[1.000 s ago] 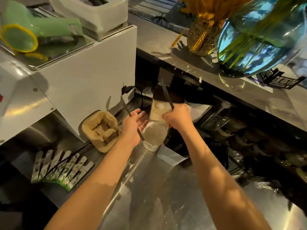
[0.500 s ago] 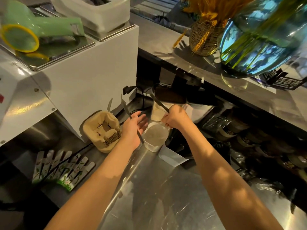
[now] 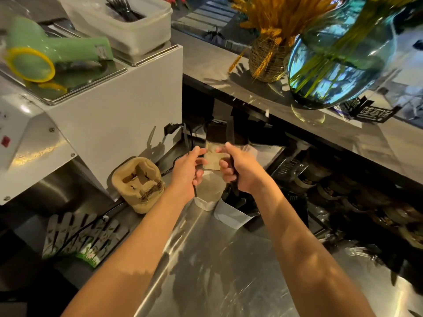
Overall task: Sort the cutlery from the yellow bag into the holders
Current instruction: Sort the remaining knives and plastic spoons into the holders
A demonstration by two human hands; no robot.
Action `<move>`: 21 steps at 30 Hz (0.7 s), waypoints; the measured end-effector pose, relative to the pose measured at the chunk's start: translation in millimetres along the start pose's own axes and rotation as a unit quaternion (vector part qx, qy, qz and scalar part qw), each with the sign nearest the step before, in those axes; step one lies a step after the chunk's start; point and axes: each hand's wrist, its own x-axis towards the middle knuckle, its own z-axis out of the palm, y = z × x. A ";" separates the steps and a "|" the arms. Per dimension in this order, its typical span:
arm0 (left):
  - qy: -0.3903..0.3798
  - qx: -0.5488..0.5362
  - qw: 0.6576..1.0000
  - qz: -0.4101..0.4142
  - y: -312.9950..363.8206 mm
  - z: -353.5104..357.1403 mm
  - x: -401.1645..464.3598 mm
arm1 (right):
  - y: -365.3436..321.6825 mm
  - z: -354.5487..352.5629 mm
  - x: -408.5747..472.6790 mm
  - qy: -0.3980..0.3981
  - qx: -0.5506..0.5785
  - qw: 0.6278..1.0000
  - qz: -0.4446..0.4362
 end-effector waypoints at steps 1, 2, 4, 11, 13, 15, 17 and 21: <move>-0.003 0.006 1.000 0.009 2.0 5.3 -2.5 | 1.7 -1.7 -6.9 -0.032 0.023 0.999 0.003; -0.005 0.002 1.000 0.012 4.7 10.7 -5.7 | 4.1 -3.8 -13.1 -0.059 0.035 0.998 0.004; -0.023 -0.032 0.999 0.003 9.0 20.0 -14.0 | 9.3 -7.0 -26.0 -0.088 0.056 0.995 -0.005; -0.067 -0.013 0.998 -0.002 3.2 31.6 -36.9 | 15.0 -8.5 -42.6 0.088 -0.058 0.991 -0.088; -0.045 -0.035 0.998 -0.004 0.0 27.1 -36.3 | 12.9 -5.7 -35.0 0.141 -0.102 0.977 -0.124; -0.025 -0.055 0.998 -0.003 -2.7 20.4 -32.8 | 11.1 -2.2 -21.4 0.184 -0.126 0.962 -0.160; -0.010 -0.064 0.998 0.000 -3.6 12.4 -29.7 | 10.8 2.4 -7.0 0.214 -0.128 0.951 -0.181; -0.002 -0.058 0.998 0.017 0.2 -2.3 -23.2 | 17.4 10.2 20.5 0.229 -0.129 0.950 -0.168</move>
